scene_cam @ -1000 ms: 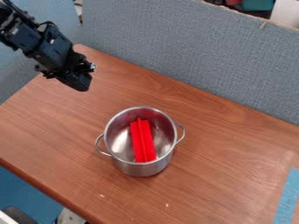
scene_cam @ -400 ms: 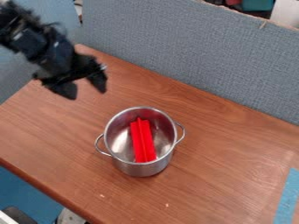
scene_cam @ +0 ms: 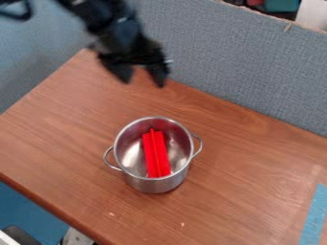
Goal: Put the red object in the metal pot
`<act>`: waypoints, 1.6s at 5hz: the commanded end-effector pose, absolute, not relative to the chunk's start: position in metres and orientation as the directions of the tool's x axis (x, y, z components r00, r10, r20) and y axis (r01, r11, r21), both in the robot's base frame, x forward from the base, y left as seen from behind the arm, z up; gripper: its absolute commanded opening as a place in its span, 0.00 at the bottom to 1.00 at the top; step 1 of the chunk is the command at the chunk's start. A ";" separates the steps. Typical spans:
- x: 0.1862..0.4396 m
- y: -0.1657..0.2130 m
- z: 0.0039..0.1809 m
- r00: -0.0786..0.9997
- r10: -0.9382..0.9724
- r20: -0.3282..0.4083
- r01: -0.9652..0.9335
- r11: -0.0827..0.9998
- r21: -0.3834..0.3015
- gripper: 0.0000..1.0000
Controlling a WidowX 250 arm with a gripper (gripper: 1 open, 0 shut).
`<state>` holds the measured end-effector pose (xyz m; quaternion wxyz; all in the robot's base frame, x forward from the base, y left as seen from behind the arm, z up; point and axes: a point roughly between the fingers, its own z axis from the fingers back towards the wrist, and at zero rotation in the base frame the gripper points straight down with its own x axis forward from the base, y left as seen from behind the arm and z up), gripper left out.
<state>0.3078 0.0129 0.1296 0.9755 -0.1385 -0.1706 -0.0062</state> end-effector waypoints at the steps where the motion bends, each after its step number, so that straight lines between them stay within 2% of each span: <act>1: 0.343 -0.021 0.145 0.925 -0.110 0.363 0.209 0.946 -0.246 1.00; 2: 0.366 -0.040 0.147 0.923 0.126 0.364 -0.031 0.966 -0.256 1.00; 3: 0.361 -0.035 0.152 0.865 0.355 0.354 -0.271 0.925 -0.266 1.00; 4: 0.339 -0.035 0.138 0.926 0.136 0.353 -0.047 0.967 -0.250 1.00; 5: 0.309 -0.029 0.137 0.939 -0.074 0.337 0.164 0.955 -0.246 1.00; 6: 0.302 0.021 0.115 0.904 -0.270 0.331 0.357 0.903 -0.239 1.00; 7: 0.309 0.041 0.090 0.806 -0.483 0.342 0.572 0.785 -0.240 1.00; 8: 0.311 0.084 0.081 0.656 -0.666 0.354 0.750 0.625 -0.215 1.00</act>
